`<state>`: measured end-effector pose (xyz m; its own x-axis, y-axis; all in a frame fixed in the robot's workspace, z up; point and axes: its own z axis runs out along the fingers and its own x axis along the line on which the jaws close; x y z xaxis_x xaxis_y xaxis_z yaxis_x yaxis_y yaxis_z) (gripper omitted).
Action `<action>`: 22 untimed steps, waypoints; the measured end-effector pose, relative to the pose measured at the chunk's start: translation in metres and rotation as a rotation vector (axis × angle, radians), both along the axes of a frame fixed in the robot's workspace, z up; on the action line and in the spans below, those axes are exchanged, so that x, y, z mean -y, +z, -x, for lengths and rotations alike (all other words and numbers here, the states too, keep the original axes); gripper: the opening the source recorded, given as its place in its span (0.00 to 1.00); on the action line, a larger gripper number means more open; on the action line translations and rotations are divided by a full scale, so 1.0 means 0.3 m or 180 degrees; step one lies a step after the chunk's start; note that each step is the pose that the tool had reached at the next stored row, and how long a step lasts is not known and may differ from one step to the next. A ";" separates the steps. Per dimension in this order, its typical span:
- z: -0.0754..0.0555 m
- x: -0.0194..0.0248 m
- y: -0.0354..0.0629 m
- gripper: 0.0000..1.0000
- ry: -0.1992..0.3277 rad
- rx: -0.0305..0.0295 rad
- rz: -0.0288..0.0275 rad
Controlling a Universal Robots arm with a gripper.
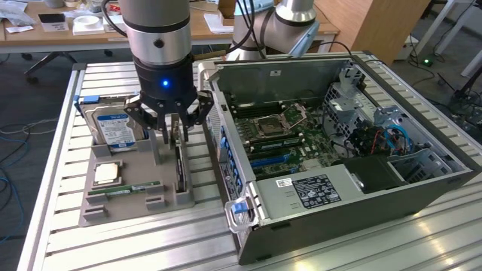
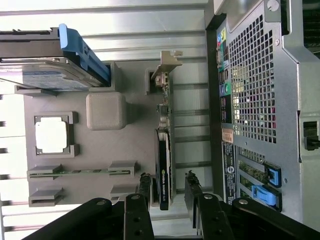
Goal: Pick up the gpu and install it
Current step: 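Pick up the gpu and move the gpu toward the slot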
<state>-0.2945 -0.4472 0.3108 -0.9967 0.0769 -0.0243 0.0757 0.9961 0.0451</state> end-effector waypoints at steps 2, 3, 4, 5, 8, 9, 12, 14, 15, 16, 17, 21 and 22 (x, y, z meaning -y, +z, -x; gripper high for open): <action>0.000 0.000 -0.003 0.42 0.0000 0.0001 -0.0001; 0.000 0.000 -0.005 0.42 0.0000 0.0001 -0.0001; 0.000 0.000 -0.007 0.42 0.0000 0.0000 0.0000; 0.000 0.000 -0.009 0.42 0.0000 0.0000 0.0000; 0.000 0.000 -0.011 0.42 0.0000 -0.0001 0.0001; 0.000 0.000 -0.011 0.42 0.0000 -0.0001 0.0001; 0.000 0.000 -0.011 0.42 0.0000 0.0000 0.0000; 0.000 0.000 -0.013 0.42 0.0000 0.0000 0.0000; 0.000 0.000 -0.013 0.42 0.0000 0.0000 0.0000; 0.000 0.000 -0.014 0.42 0.0000 0.0000 0.0000; 0.000 0.000 -0.015 0.42 0.0000 0.0000 0.0000; 0.000 0.000 -0.017 0.42 0.0000 0.0000 0.0000; 0.000 0.000 -0.017 0.42 0.0000 0.0000 0.0000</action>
<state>-0.2946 -0.4472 0.3058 -0.9967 0.0769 -0.0242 0.0758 0.9961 0.0450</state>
